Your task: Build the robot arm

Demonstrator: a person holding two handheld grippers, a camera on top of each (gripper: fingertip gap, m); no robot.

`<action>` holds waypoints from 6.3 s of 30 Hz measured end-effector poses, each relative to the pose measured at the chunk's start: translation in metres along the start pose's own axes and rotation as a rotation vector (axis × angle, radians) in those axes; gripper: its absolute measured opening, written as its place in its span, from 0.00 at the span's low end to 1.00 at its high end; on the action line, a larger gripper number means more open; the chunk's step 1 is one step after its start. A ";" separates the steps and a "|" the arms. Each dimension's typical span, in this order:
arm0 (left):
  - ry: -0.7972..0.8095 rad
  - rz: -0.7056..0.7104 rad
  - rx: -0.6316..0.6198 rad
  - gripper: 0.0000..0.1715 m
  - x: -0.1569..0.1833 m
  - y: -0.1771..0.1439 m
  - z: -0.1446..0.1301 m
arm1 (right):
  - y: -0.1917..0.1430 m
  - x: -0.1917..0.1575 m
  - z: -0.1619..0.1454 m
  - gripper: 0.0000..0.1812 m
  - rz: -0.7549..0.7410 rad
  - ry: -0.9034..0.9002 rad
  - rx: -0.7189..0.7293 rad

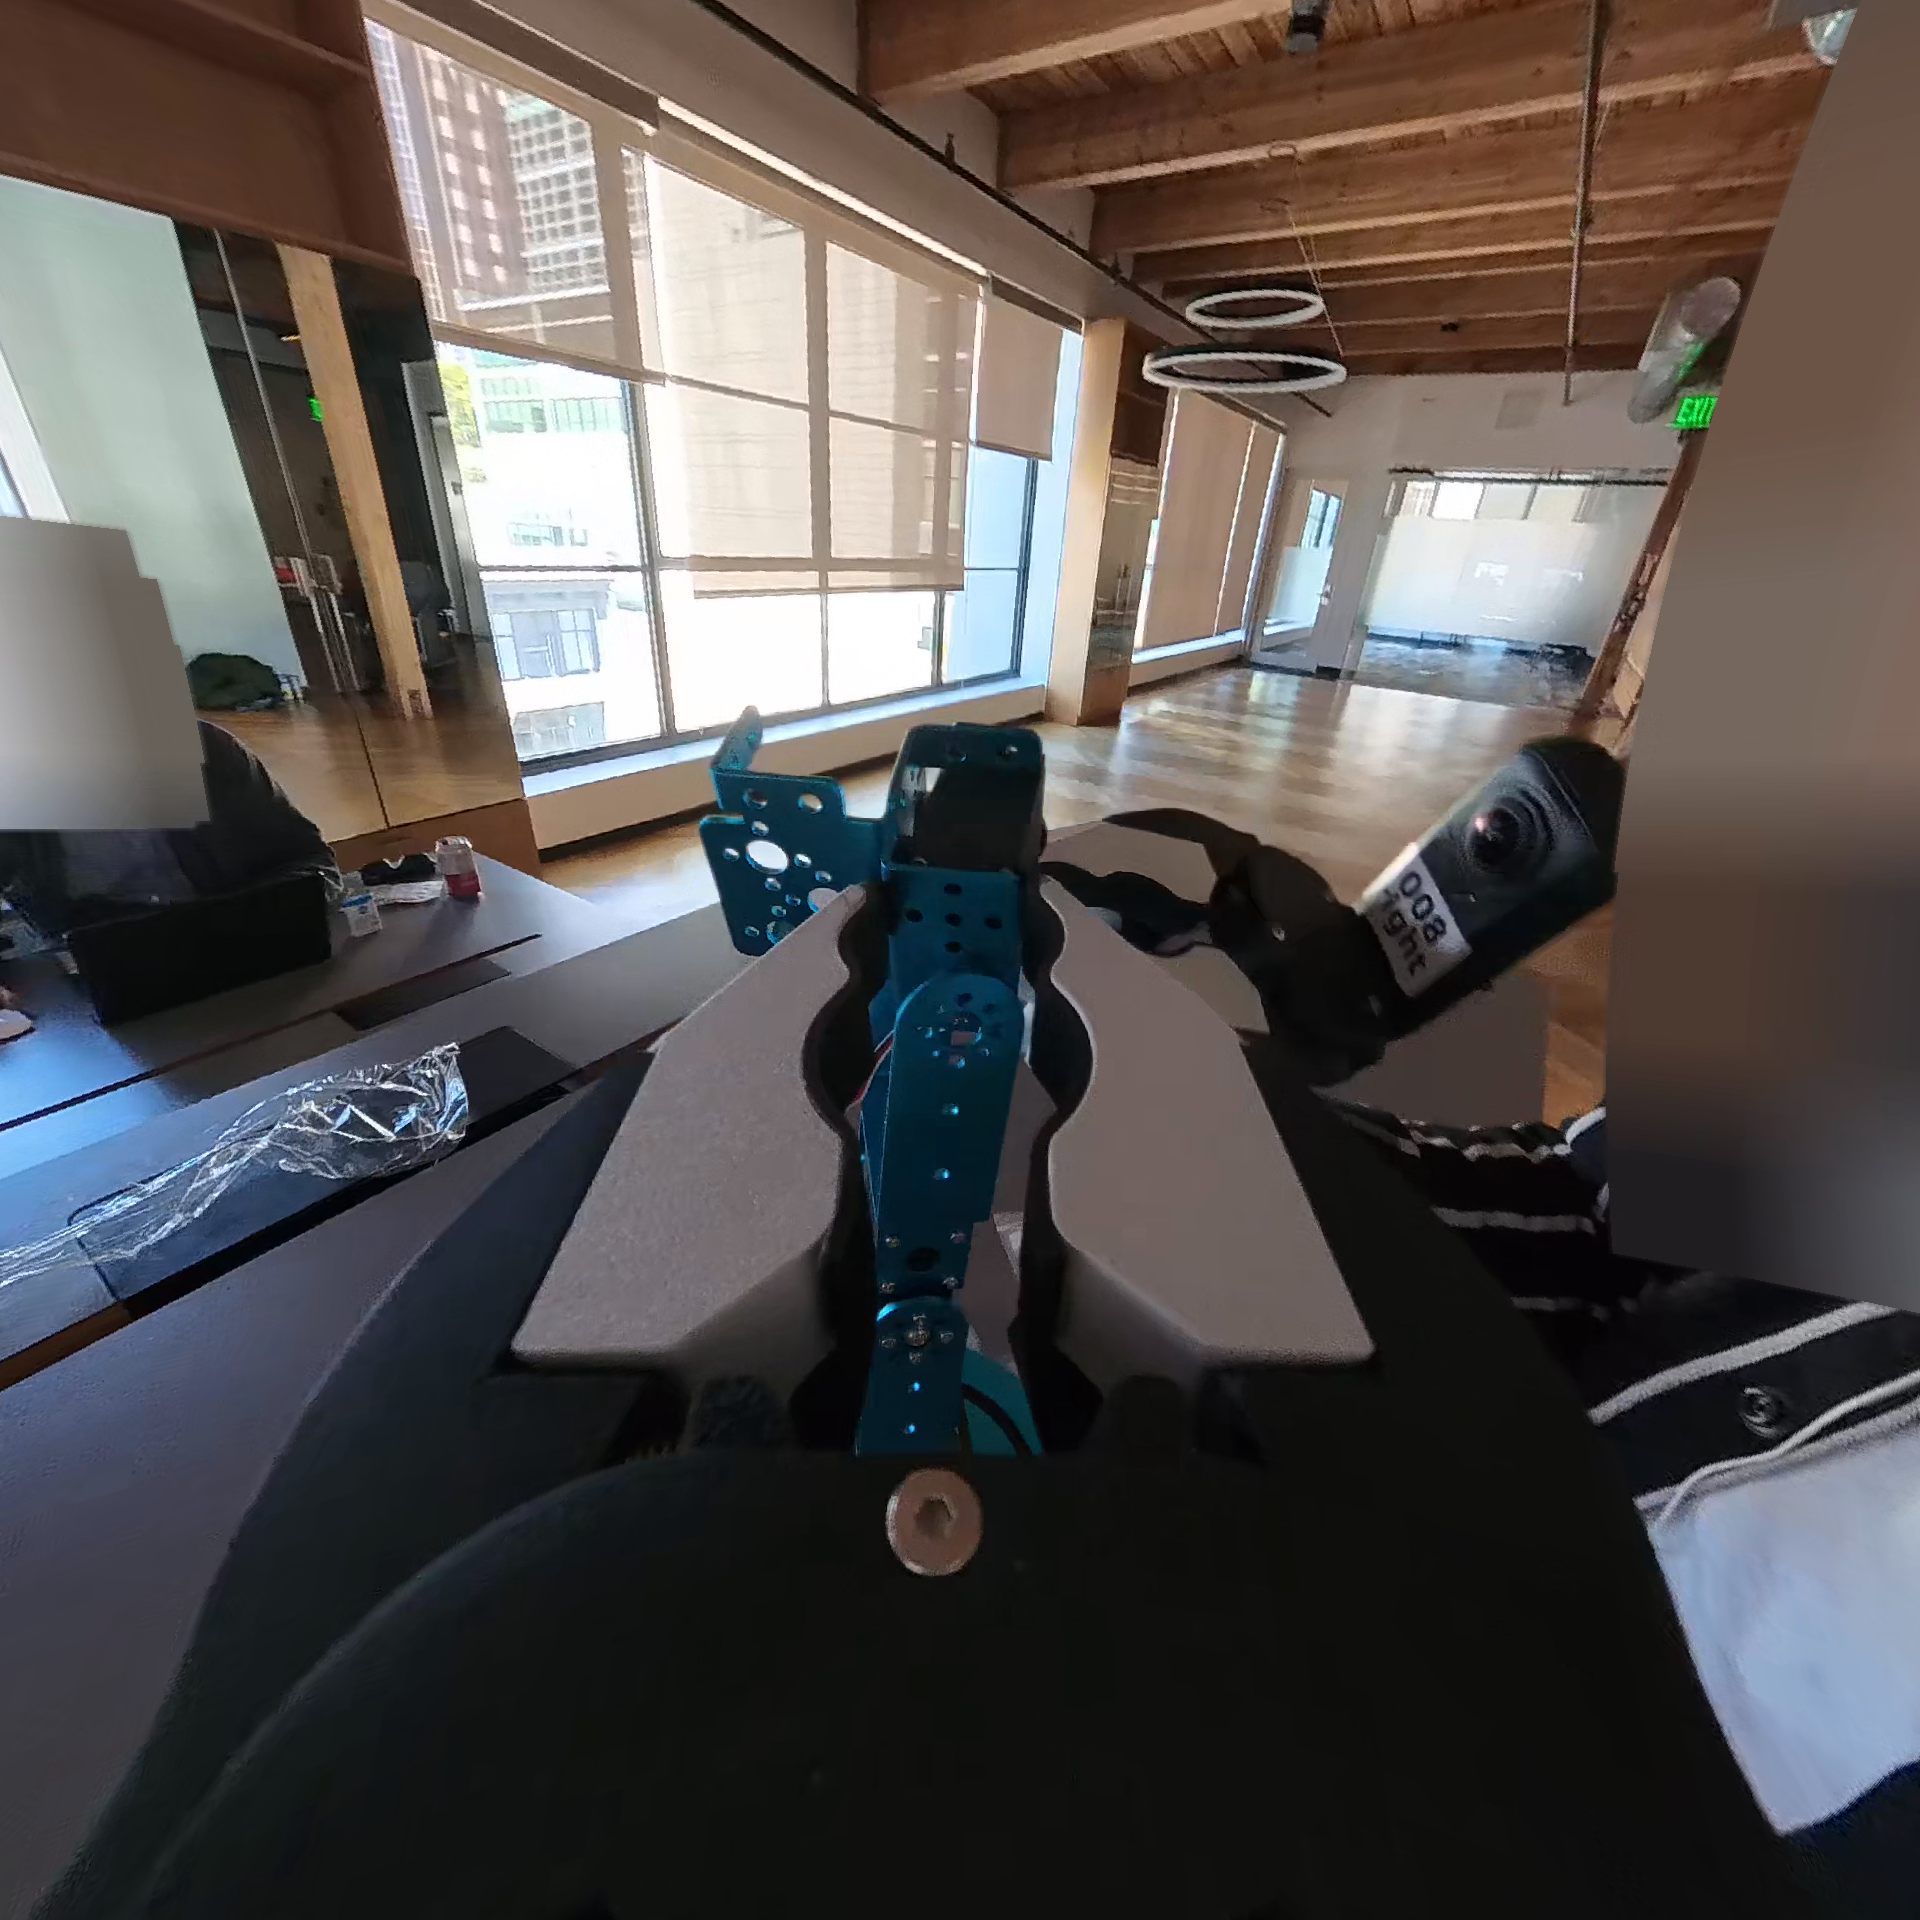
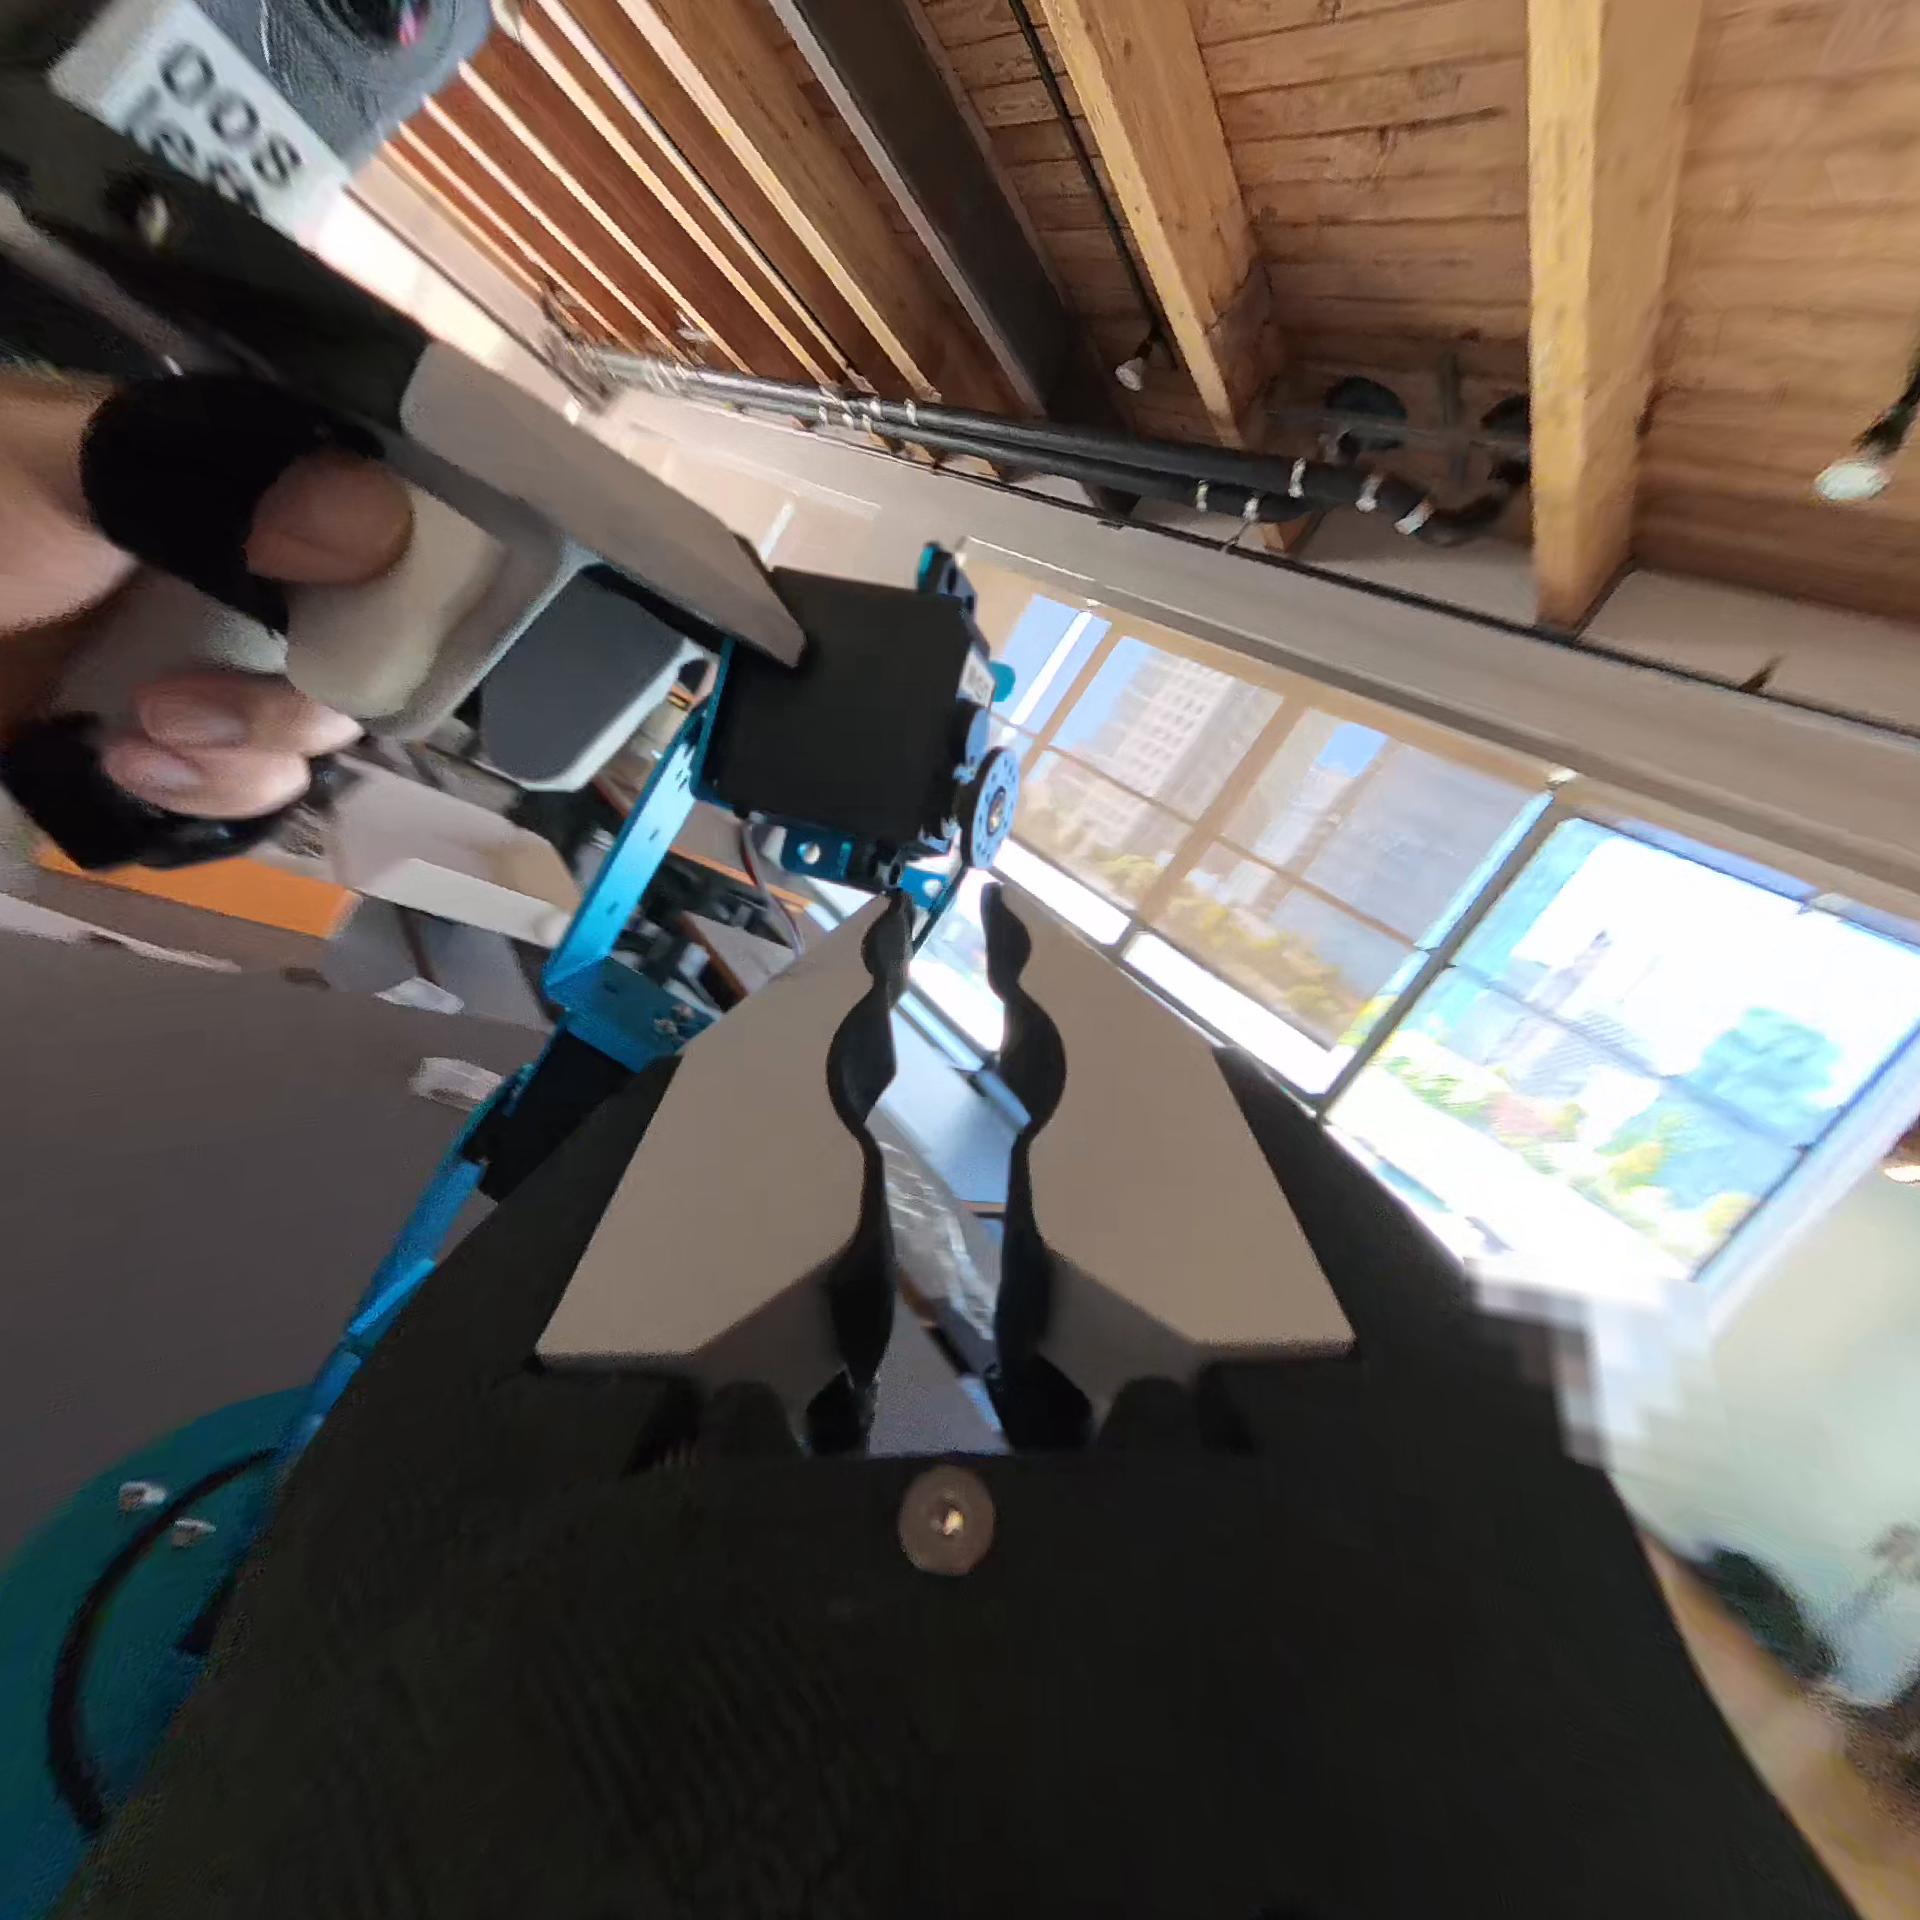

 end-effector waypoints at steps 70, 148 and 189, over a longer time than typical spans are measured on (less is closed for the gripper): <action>-0.151 0.243 -0.121 0.14 0.021 -0.006 0.010 | -0.002 0.001 0.022 0.18 0.139 -0.067 -0.016; -0.322 -0.053 0.225 0.13 -0.021 -0.030 0.020 | 0.019 0.041 -0.002 0.23 0.649 0.598 0.229; -0.350 -0.067 0.443 0.13 -0.062 -0.128 0.036 | 0.014 0.080 -0.045 0.22 0.660 0.657 0.044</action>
Point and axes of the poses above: each gripper's, where its closed fingertips meet, y out along the fingers, z out of its top, x = y × z across the jaws, the point moved 10 cm from there along -y, back along the fingers, and after that the axes turned 13 degrees about -x, right-handed, at the moved point
